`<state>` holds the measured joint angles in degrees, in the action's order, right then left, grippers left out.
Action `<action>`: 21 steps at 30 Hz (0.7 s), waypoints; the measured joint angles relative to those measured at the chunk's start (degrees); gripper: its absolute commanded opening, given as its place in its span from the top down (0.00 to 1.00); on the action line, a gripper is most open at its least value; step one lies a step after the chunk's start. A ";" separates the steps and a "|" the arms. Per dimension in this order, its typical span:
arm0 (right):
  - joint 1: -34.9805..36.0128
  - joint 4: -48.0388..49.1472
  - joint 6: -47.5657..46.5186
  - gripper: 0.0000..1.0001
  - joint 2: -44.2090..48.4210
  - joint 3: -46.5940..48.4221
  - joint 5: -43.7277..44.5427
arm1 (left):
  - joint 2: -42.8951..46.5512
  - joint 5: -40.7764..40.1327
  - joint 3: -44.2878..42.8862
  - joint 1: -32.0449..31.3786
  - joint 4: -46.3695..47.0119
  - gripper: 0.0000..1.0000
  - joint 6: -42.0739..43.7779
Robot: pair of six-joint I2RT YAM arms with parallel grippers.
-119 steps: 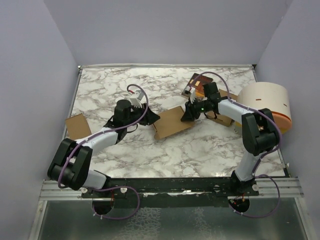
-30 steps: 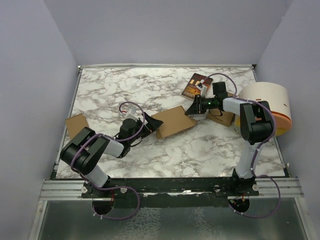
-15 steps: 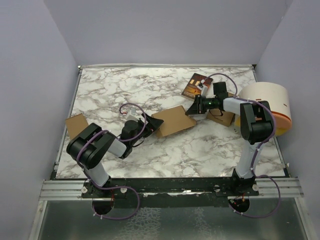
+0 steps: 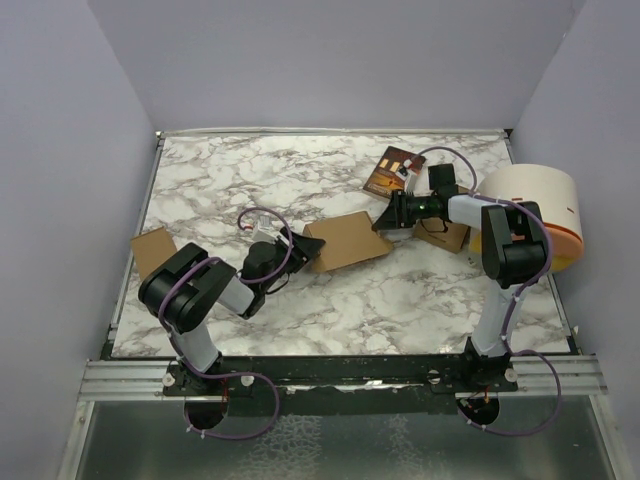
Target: Fold the paper box
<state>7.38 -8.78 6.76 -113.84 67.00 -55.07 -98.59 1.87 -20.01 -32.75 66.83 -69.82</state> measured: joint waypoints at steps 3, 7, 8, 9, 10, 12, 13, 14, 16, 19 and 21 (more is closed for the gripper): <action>-0.04 -0.74 -1.53 0.48 0.07 0.02 0.00 | 0.11 -0.07 0.44 0.00 0.22 0.51 -0.20; -0.11 -2.36 -4.13 0.43 1.27 0.02 0.11 | 2.16 -0.39 1.29 0.00 -0.35 0.51 -0.24; -0.11 -2.78 -4.74 0.42 1.90 0.02 0.11 | 2.80 -0.52 1.38 0.00 -0.55 0.51 -0.24; -0.11 -3.43 -5.60 0.42 2.80 0.02 0.15 | 3.63 -0.76 1.46 0.00 -0.98 0.52 -0.26; -0.11 -3.80 -6.27 0.42 3.56 0.04 0.15 | 4.46 -0.96 1.49 0.00 -1.64 0.52 -0.31; -0.11 -4.76 -8.09 0.42 5.57 0.17 0.20 | 6.08 -1.38 1.49 0.00 -2.95 0.52 -0.39; -0.11 -5.27 -9.11 0.42 6.56 0.31 0.20 | 6.84 -1.51 1.49 0.00 -3.78 0.52 -0.46; -0.11 -5.81 -10.56 0.42 7.80 0.55 0.17 | 7.91 -1.57 1.44 0.00 -5.20 0.53 -0.63; -0.11 -6.60 -12.50 0.42 9.60 0.90 0.20 | 9.29 -1.68 1.14 0.00 -7.85 0.53 -1.01; -0.11 -7.48 -15.89 0.39 13.44 0.96 0.13 | 10.91 -1.84 0.46 0.17 -12.17 0.57 -1.90; -0.11 -7.85 -18.49 0.35 16.48 0.94 -0.20 | 11.74 -1.86 0.15 0.57 -14.78 0.57 -2.78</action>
<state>7.27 -16.62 -11.73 -97.36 67.94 -55.27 -86.85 0.01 -19.86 -32.18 52.05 -72.60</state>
